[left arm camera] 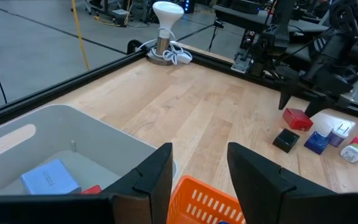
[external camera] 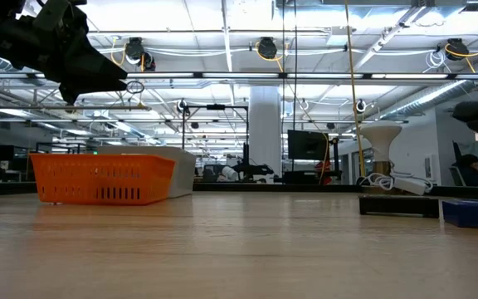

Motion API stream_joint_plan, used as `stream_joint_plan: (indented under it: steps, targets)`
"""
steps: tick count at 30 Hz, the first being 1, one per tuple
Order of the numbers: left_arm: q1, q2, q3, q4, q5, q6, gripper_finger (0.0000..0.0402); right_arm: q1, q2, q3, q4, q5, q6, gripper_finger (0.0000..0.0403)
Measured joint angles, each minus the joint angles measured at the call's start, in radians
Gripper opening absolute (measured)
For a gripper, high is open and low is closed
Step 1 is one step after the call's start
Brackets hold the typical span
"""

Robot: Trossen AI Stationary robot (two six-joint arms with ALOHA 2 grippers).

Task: Pick & Place Office items
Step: Put the red charger adapter into the gray bin

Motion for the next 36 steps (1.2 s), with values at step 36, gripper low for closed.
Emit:
stream_joint_plan:
  steps: [36]
  targets:
    - [0.0, 0.0, 0.0, 0.0, 0.0, 0.0, 0.0157, -0.031, 0.0, 0.001, 0.112, -0.247, 0.051, 0.0313]
